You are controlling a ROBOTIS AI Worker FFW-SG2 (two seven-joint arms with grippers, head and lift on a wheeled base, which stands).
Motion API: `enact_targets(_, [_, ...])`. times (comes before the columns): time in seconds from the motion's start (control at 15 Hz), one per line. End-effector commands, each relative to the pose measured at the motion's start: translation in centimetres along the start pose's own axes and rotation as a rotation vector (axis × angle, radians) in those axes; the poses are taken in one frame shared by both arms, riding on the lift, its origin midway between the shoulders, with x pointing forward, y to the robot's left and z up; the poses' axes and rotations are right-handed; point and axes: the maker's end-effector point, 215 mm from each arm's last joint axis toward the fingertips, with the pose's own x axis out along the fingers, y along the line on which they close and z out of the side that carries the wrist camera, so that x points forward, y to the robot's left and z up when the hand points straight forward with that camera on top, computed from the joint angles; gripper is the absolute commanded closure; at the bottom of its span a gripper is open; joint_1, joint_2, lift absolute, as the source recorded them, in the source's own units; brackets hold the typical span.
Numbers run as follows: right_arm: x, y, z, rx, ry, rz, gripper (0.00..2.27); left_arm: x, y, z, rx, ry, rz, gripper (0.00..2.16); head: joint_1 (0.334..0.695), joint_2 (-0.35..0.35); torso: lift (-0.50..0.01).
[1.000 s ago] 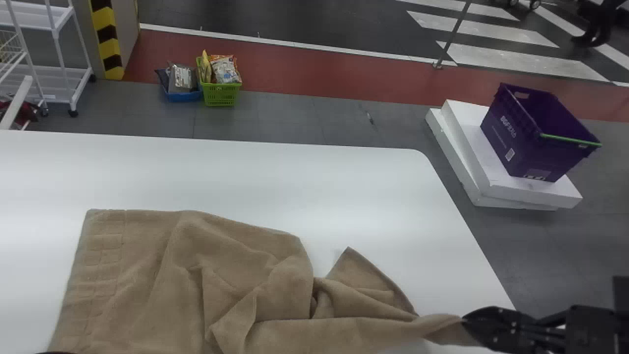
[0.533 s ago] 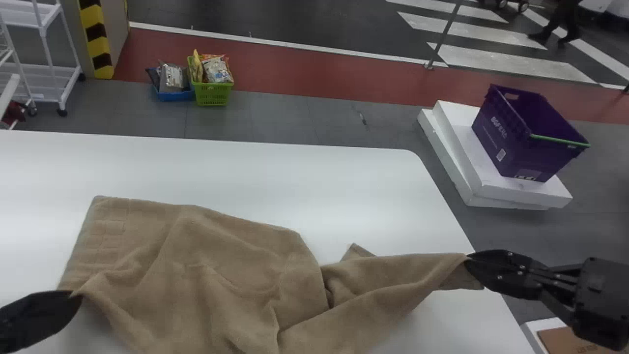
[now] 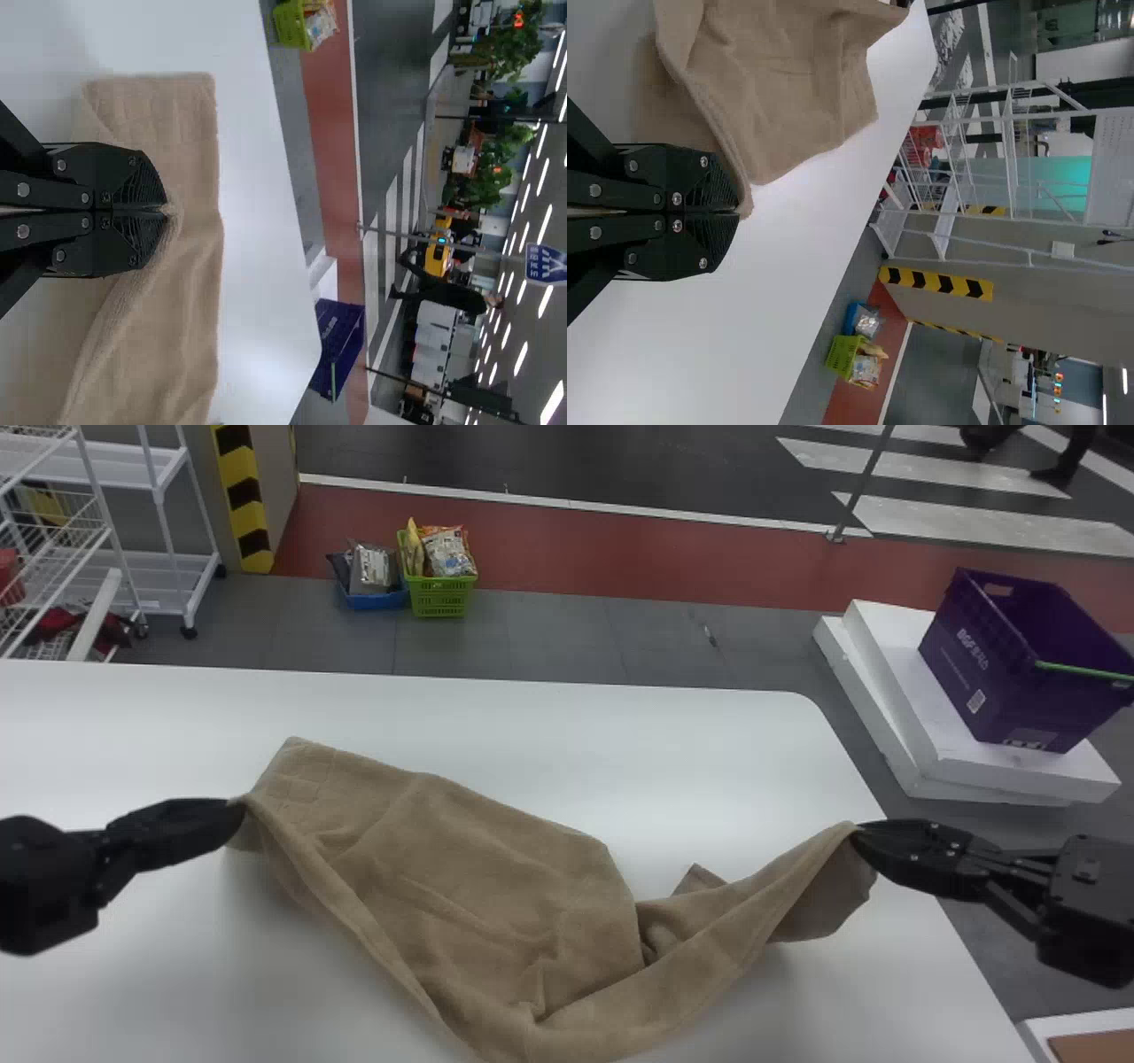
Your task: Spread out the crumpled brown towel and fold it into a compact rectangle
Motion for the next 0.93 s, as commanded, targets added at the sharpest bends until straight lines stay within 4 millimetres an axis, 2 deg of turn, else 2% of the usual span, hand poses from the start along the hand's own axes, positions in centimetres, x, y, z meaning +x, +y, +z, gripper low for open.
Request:
enact_targets(0.0, [1.0, -1.3, 1.2, 0.053, -0.026, -0.001, 1.17, 0.7, 2.4, 2.9, -0.026, -0.021, 0.031, 1.30, 0.695, -0.178, -0.127])
enact_targets(0.13, [2.5, -2.6, 2.3, 0.097, -0.038, -0.001, 1.17, 1.7, 4.2, 4.9, -0.061, -0.020, 0.052, 1.30, 0.695, -0.151, -0.127])
enact_targets(0.33, [4.2, -5.9, 4.7, 0.161, -0.048, -0.012, 1.17, 2.8, 6.7, 8.4, -0.051, -0.026, 0.102, 1.30, 0.695, -0.126, -0.127])
enact_targets(0.47, [4.9, -8.0, 6.3, 0.188, -0.058, -0.017, 1.17, 3.6, 8.0, 10.3, -0.042, -0.023, 0.129, 1.30, 0.668, -0.120, -0.127])
enact_targets(0.6, [5.9, -9.1, 7.9, 0.182, -0.065, -0.003, 1.17, 4.6, 9.1, 11.8, -0.038, -0.017, 0.146, 1.30, 0.617, -0.116, -0.127])
enact_targets(0.67, [6.4, -9.7, 8.4, 0.194, -0.077, 0.003, 1.17, 5.0, 9.5, 12.4, -0.044, -0.017, 0.146, 1.30, 0.602, -0.114, -0.127])
enact_targets(0.87, [7.6, -13.5, 10.7, 0.227, -0.122, -0.048, 1.17, 6.6, 10.9, 14.5, -0.051, -0.012, 0.168, 1.30, 0.567, -0.111, -0.127])
